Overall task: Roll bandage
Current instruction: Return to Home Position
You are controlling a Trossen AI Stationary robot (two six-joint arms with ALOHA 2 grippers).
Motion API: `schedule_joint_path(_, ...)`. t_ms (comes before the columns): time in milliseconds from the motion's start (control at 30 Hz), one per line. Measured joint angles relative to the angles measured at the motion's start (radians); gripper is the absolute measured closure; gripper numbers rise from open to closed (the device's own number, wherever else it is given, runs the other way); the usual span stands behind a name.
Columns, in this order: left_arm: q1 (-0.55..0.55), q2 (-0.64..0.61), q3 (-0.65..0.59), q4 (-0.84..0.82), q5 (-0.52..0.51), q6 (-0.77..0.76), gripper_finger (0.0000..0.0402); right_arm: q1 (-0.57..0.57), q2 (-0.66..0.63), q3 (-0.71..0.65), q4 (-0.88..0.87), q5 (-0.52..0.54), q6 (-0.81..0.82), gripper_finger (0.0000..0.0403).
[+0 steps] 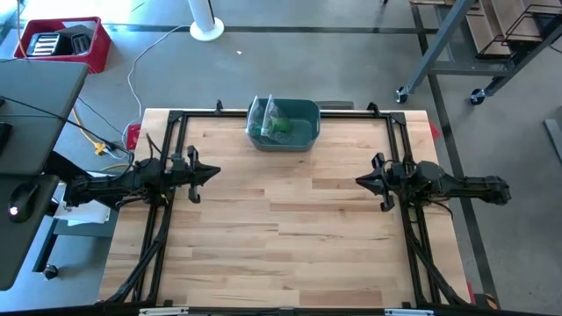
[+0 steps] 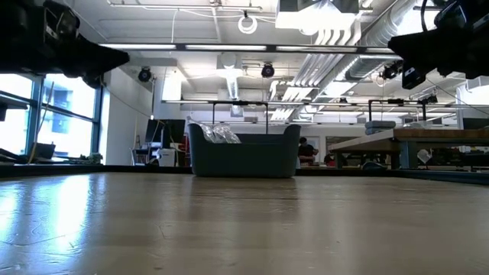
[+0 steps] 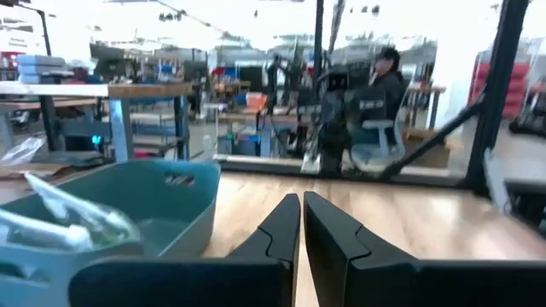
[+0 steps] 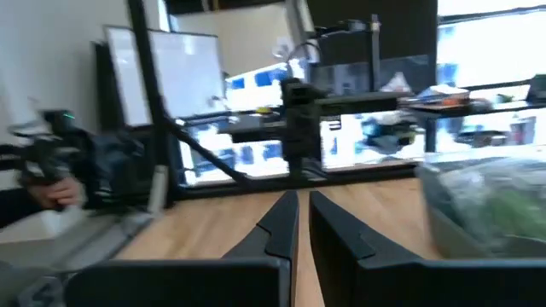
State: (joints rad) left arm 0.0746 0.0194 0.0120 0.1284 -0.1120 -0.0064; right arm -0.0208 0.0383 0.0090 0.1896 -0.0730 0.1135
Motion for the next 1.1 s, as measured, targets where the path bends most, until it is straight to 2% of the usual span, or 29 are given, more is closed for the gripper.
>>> schedule_joint_path(100, 0.0, 0.0, 0.0, -0.051, -0.005, 0.013, 0.0387, 0.0, 0.0, 0.0, -0.022, 0.056, -0.048, 0.038)
schedule_joint_path(300, 0.0, 0.008, 0.0, -0.106, -0.002, -0.043, 0.0387, 0.0, 0.003, 0.002, -0.183, 0.066, -0.041, 0.038)
schedule_joint_path(667, -0.001, 0.011, 0.0, -0.106, -0.002, -0.042, 0.0387, 0.0, 0.009, 0.003, -0.186, 0.066, -0.035, 0.038)
schedule_joint_path(900, -0.086, -0.016, 0.001, -0.103, -0.012, -0.043, 0.0387, 0.023, 0.004, 0.002, -0.183, 0.066, -0.035, 0.038)
schedule_joint_path(1100, -0.095, -0.011, 0.001, -0.105, -0.011, -0.043, 0.0387, 0.023, 0.006, 0.002, -0.182, 0.066, -0.035, 0.038)
